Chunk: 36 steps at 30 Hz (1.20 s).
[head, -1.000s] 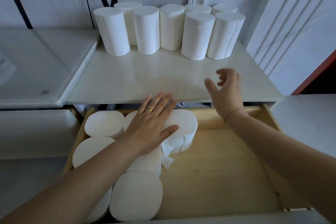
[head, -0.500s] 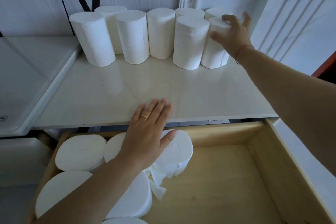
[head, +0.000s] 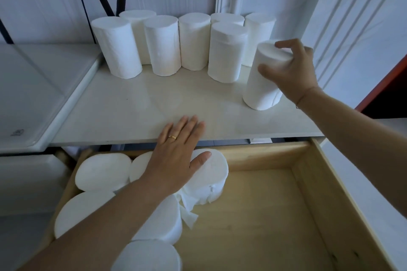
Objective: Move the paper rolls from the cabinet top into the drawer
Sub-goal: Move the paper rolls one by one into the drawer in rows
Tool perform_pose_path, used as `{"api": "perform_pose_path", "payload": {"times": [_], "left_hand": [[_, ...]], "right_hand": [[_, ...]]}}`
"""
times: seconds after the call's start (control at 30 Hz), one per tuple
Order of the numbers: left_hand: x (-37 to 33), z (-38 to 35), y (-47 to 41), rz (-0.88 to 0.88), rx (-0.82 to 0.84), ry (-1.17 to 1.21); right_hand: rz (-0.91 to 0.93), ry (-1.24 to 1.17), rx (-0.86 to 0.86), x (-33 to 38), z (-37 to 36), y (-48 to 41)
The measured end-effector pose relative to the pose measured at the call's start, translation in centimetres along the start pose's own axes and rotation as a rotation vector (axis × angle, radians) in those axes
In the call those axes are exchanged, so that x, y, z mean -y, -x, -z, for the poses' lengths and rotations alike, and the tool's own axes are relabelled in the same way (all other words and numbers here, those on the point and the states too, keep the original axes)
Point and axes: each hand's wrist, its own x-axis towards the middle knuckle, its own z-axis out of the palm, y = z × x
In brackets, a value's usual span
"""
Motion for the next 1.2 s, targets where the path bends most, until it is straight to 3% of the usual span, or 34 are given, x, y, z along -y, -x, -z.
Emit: {"api": "perform_pose_path", "payload": {"times": [0.27, 0.37, 0.6, 0.83, 1.03, 1.2], "left_hand": [[-0.2, -0.1, 4.9, 0.009, 0.069, 0.049], [-0.3, -0.4, 6.1, 0.030, 0.136, 0.090], [-0.4, -0.4, 6.4, 0.045, 0.167, 0.132], [-0.5, -0.5, 6.6, 0.049, 0.155, 0.137], [-0.4, -0.8, 6.7, 0.046, 0.155, 0.126], [-0.4, -0.8, 6.7, 0.050, 0.156, 0.148]], "right_hand": [[0.173, 0.033, 0.154, 2.7, 6.1, 14.2], [0.149, 0.044, 0.222, 1.9, 5.5, 18.0], [-0.084, 0.157, 0.431, -1.9, 1.2, 21.2], [-0.280, 0.257, 0.816, -2.7, 2.3, 19.7], [-0.665, -0.023, 0.945, -1.4, 2.2, 19.7], [-0.785, -0.227, 0.935, -0.2, -0.3, 22.0]]}}
